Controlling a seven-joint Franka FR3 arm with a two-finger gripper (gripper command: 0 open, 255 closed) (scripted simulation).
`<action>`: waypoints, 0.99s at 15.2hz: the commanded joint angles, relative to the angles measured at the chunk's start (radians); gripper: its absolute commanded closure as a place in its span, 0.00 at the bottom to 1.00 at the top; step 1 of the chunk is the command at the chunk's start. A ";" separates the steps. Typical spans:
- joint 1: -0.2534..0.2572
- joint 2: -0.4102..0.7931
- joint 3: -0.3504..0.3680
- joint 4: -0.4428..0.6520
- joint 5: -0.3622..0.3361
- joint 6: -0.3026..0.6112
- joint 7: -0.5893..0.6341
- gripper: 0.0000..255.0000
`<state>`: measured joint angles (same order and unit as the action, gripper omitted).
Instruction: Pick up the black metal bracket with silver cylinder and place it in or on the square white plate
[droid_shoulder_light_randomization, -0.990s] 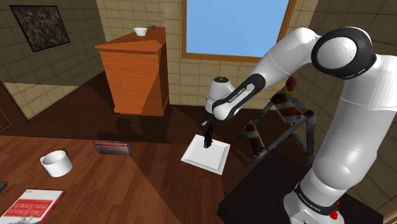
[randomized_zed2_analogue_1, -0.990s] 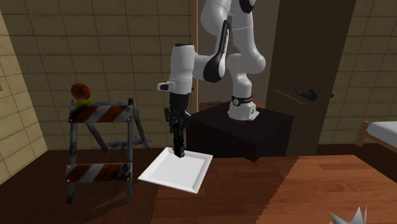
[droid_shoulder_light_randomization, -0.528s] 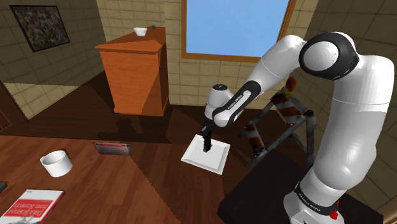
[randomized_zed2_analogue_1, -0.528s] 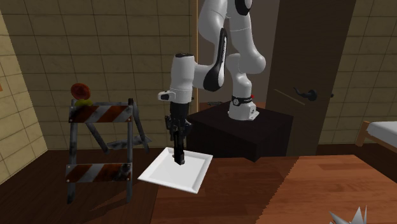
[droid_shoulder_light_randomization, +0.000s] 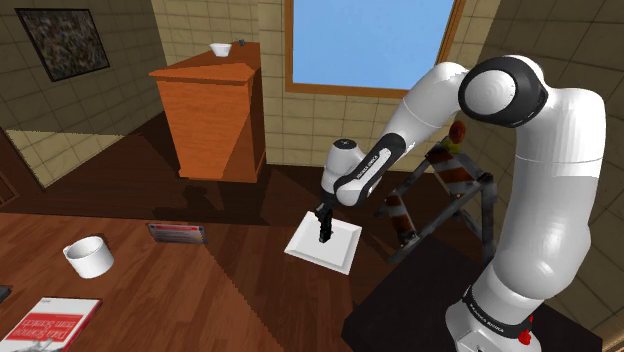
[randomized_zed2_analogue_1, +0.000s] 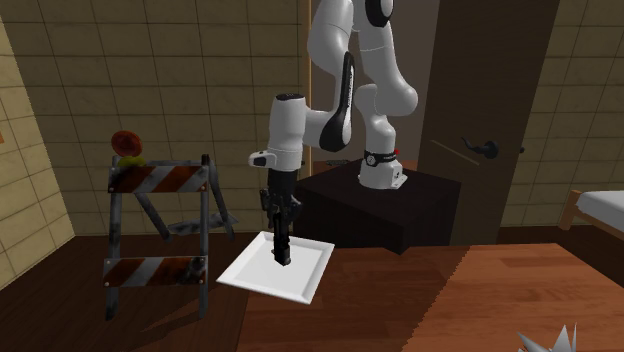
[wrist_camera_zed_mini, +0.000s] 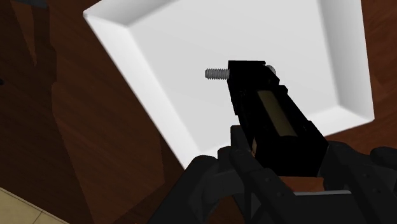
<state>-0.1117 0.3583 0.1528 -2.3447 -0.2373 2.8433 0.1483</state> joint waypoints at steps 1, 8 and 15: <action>0.000 0.000 0.000 0.000 0.000 0.001 0.000 1.00; 0.000 0.000 0.000 0.000 0.000 0.001 0.000 0.00; -0.039 -0.138 0.054 -0.037 0.072 -0.099 -0.054 0.00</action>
<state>-0.1496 0.2292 0.2040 -2.3791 -0.1702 2.7512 0.0973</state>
